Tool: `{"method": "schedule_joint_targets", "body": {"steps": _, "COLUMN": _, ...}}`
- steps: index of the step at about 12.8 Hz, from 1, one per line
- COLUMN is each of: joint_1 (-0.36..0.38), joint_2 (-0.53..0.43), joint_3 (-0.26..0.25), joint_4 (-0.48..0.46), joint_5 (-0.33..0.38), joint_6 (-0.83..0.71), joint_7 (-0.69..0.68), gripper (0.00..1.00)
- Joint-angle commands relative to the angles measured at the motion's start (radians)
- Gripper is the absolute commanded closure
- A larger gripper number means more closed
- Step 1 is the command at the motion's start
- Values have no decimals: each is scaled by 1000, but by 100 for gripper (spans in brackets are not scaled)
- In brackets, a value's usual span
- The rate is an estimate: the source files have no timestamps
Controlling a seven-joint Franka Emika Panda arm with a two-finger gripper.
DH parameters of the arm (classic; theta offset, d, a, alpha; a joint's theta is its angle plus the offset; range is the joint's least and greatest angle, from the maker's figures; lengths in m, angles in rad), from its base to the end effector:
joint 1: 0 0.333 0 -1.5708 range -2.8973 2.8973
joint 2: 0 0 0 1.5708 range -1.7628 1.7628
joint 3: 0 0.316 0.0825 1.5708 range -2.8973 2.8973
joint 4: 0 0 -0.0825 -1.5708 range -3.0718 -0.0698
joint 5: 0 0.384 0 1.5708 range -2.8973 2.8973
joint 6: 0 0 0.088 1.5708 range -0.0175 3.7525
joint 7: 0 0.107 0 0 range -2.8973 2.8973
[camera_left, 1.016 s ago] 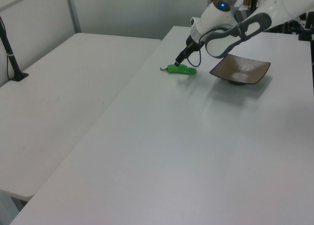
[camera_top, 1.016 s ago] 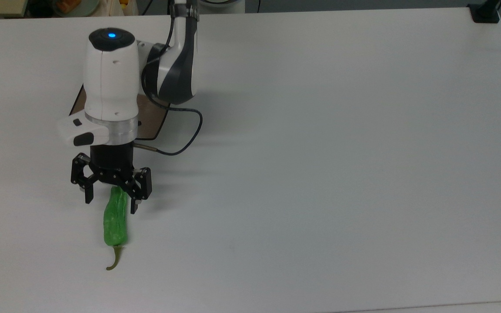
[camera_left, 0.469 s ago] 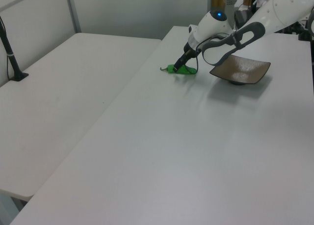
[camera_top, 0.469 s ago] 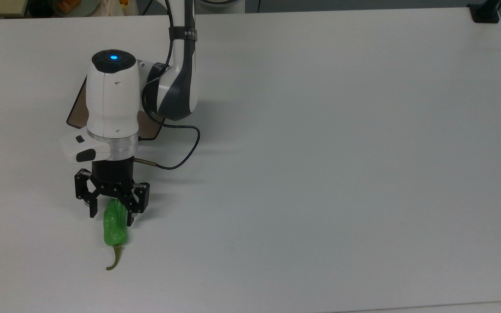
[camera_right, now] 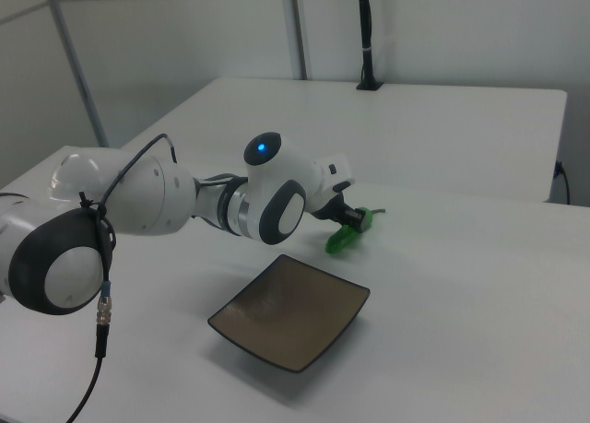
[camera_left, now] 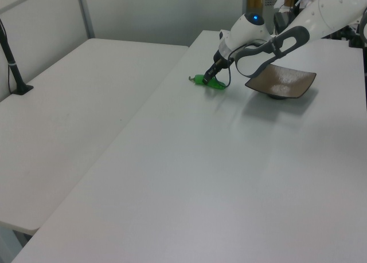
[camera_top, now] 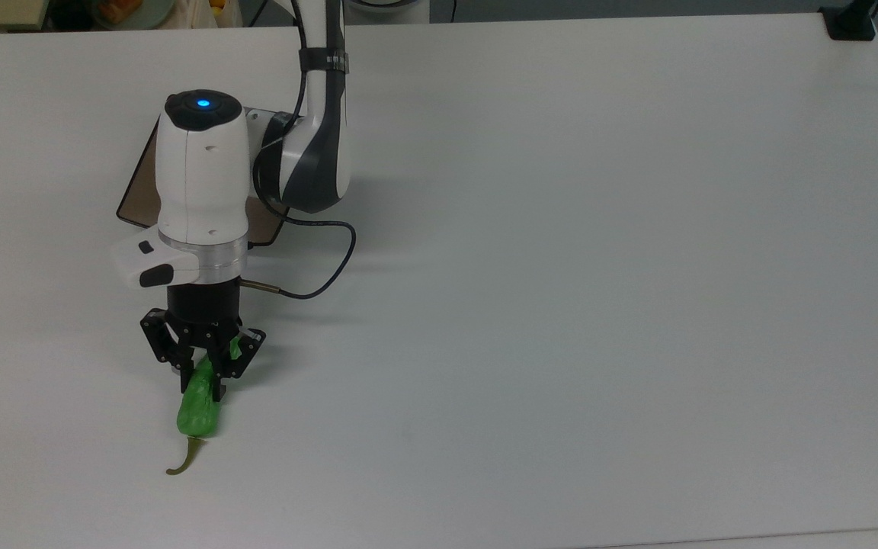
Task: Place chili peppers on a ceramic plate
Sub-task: 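Close the gripper on the chili pepper and lift it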
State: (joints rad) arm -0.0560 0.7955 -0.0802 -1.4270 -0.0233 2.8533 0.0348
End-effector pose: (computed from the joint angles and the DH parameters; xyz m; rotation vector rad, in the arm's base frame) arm 0.7680 -0.0875 0.2947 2.8961 -0.1567 0.9434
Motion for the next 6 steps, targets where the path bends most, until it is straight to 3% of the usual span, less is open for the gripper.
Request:
{"method": "schedule_joint_targets", "body": {"steps": 1, "joint_1": -10, "joint_2": -41, "joint_3": 13, "joint_4": -7, "joint_5": -21, "joint_6": -2, "joint_7": 11, "gripper": 92}}
{"method": "schedule_joint_targets", "body": {"steps": 4, "joint_1": -16, "joint_2": -126, "joint_3": 13, "joint_4": -70, "joint_5": -20, "joint_6": -64, "joint_7": 8, "gripper": 92}}
{"method": "schedule_joint_targets", "body": {"steps": 6, "joint_1": -19, "joint_2": -185, "joint_3": 13, "joint_4": -78, "joint_5": -17, "joint_6": -197, "joint_7": -30, "gripper": 92}}
